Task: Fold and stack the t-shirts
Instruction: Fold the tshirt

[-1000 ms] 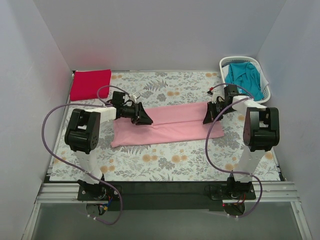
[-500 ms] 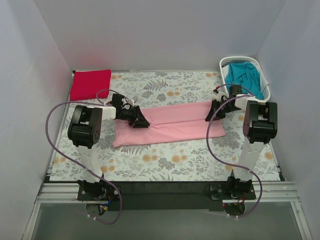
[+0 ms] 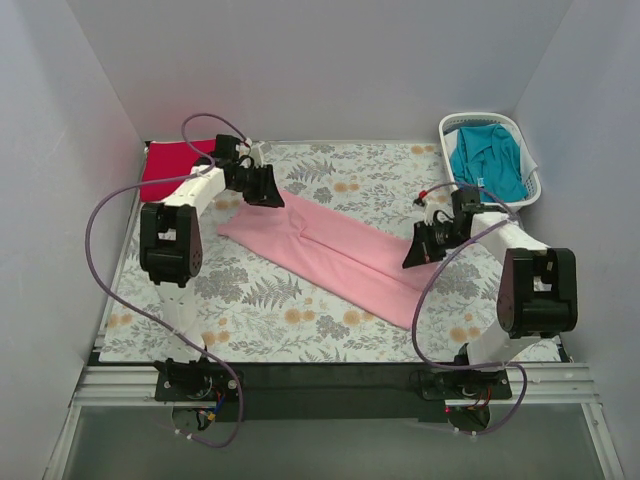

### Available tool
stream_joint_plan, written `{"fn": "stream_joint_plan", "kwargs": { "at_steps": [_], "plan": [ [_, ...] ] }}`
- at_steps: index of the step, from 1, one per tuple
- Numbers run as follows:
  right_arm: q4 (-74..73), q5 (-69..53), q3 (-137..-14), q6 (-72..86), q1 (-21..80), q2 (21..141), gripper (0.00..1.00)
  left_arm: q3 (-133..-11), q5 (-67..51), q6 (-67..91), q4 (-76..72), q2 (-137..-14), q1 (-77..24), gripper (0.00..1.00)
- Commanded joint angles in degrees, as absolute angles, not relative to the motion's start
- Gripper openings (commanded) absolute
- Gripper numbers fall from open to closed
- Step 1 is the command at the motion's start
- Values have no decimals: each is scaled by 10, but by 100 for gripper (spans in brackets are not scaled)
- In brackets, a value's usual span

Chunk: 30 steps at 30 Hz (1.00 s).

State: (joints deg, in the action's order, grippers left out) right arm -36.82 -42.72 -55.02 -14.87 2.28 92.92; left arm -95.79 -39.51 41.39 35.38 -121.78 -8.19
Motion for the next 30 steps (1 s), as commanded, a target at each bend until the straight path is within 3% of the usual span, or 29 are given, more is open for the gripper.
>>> {"fn": "stream_joint_plan", "kwargs": {
  "at_steps": [1, 3, 4, 7, 8, 9, 19, 27, 30],
  "plan": [
    [-369, -438, -670, -165, 18, 895, 1, -955, -347, 363, 427, -1115, -80, 34],
    [-360, -409, -705, -159, 25, 914, 1, -918, -339, 369, 431, -1081, -80, 35],
    [-359, -398, -719, -158, 26, 940, 1, -906, -325, 370, 431, -1074, -81, 22],
    [-347, -367, -760, -149, 36, 990, 1, -867, -273, 409, 428, -1060, -84, 14],
    [-345, -354, -773, -150, 40, 1001, 1, -858, -225, 429, 425, -1056, -89, 2],
    [-343, -328, -778, -153, 51, 1013, 1, -843, -203, 432, 419, -1056, -91, 0],
    [-331, -215, -717, -194, 106, 1079, 1, -830, -81, 419, 398, -1107, -108, 0],
    [-345, -245, -636, -204, 155, 1056, 1, -868, -75, 389, 388, -1201, -108, 0],
    [-346, -290, -576, -192, 209, 1035, 1, -945, -76, 367, 383, -1259, -108, 0]
  ]
}}
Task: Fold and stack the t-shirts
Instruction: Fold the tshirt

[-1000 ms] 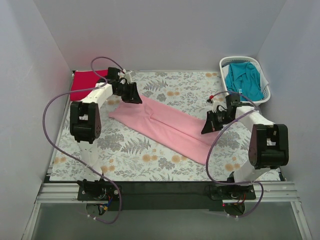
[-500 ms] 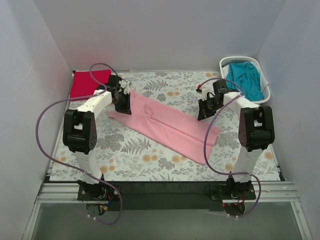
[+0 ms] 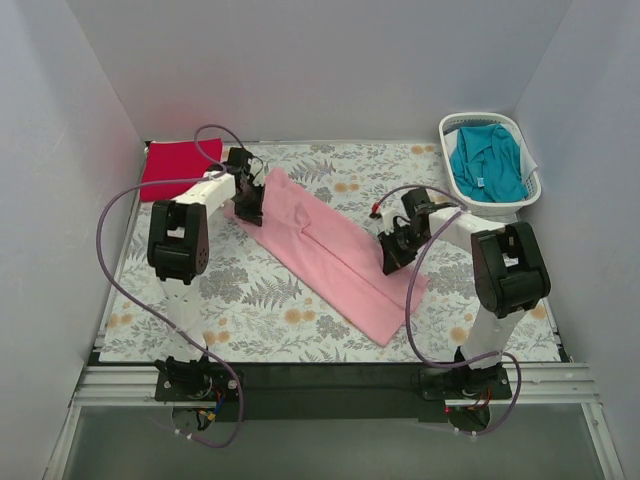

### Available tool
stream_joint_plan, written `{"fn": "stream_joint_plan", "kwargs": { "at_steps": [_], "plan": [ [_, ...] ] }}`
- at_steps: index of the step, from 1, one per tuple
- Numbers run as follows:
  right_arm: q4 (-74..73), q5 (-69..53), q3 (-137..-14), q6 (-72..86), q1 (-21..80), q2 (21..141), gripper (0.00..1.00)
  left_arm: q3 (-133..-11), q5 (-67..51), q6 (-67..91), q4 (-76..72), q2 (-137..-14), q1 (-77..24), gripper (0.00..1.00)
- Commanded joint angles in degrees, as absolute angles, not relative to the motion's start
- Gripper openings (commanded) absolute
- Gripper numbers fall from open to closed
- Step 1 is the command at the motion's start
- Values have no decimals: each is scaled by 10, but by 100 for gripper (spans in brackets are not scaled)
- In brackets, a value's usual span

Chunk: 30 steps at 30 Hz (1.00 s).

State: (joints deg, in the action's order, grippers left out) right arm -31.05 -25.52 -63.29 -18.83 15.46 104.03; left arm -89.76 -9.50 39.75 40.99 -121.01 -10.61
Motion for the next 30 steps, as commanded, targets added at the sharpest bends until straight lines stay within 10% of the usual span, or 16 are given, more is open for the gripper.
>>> {"fn": "stream_joint_plan", "kwargs": {
  "at_steps": [1, 8, 30],
  "plan": [
    [-345, -306, -561, -188, 228, 1028, 1, -976, -85, 356, 388, -1299, -112, 0],
    [-360, -463, -610, -172, 345, 949, 1, -1309, -117, 343, 458, -1410, -157, 0],
    [-249, -401, -1048, 53, 248, 1255, 2, -836, -257, 414, 370, -1073, -99, 0]
  ]
}}
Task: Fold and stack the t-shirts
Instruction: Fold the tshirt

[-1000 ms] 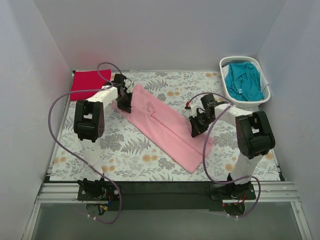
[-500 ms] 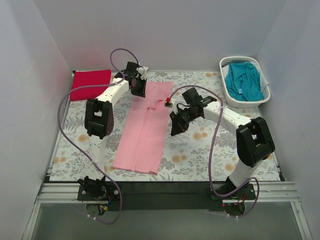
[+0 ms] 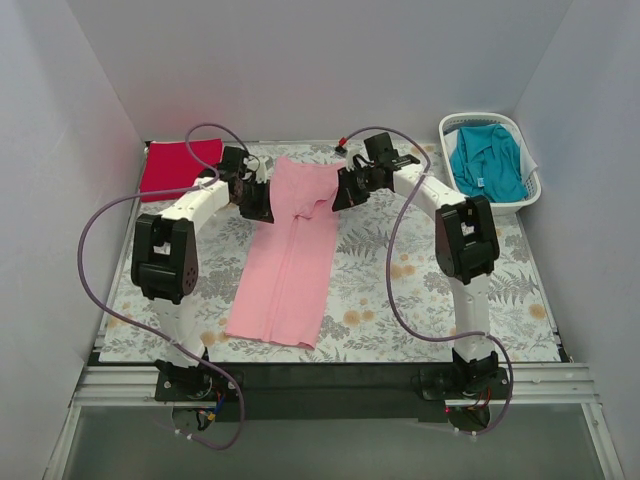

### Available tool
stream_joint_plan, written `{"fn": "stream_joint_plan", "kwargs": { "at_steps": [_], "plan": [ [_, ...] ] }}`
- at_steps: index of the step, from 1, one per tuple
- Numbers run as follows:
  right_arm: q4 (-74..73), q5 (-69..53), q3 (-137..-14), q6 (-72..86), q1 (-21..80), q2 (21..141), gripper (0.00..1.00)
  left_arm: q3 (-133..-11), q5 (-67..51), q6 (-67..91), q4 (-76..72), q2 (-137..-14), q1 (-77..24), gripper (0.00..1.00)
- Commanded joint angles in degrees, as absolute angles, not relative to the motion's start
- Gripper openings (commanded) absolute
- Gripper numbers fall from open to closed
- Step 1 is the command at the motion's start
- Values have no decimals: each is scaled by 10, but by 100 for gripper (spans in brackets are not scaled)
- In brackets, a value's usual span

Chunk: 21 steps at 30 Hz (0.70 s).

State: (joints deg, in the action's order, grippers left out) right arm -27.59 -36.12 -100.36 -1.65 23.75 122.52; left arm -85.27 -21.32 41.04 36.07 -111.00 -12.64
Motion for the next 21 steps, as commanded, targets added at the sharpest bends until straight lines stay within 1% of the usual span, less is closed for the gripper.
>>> {"fn": "stream_joint_plan", "kwargs": {
  "at_steps": [1, 6, 13, 17, 21],
  "plan": [
    [-240, -400, -1051, 56, 257, 1263, 2, -831, -261, 412, 376, -1073, -95, 0],
    [-221, -398, -1060, 91, 272, 1322, 1, -794, -295, 405, 391, -1066, -74, 0],
    [-220, -334, -1072, 88, 257, 1375, 1, -723, -314, 396, 384, -1034, -73, 0],
    [-220, -289, -1096, 88, 229, 1404, 1, -722, -312, 395, 381, -1034, -73, 0],
    [-221, -279, -1114, 77, 200, 1415, 1, -734, -314, 397, 368, -1050, -73, 0]
  ]
}}
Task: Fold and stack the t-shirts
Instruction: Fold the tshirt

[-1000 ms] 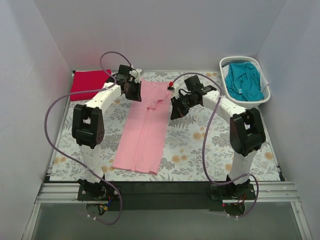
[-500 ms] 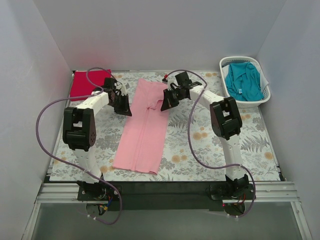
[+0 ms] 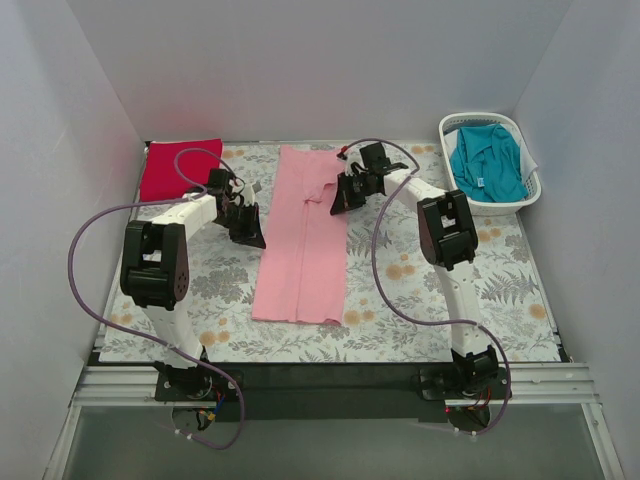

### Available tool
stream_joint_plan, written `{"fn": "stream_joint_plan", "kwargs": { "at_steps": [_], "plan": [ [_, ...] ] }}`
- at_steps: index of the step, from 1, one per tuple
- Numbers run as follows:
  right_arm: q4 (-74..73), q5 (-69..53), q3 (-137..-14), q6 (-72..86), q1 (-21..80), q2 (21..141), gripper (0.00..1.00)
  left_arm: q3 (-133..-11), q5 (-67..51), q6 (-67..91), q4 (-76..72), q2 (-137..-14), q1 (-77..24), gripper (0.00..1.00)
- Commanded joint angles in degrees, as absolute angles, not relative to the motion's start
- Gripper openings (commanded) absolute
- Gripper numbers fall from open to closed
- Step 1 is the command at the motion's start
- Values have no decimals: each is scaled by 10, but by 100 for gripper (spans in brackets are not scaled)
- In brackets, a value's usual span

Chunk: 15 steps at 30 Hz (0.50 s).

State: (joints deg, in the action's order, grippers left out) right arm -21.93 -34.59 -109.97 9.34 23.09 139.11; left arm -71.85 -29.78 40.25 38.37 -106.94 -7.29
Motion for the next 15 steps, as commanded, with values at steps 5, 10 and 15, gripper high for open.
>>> {"fn": "stream_joint_plan", "kwargs": {
  "at_steps": [5, 10, 15],
  "plan": [
    [-221, -348, -1134, 67, 191, 1391, 3, -785, -340, 411, 367, -1091, -74, 0],
    [-224, -378, -1149, 26, 191, 1339, 23, -827, -359, 433, 362, -1107, -77, 0],
    [-244, -395, -1101, 2, 191, 1261, 37, -817, -389, 426, 359, -1096, -86, 1]
  ]
}}
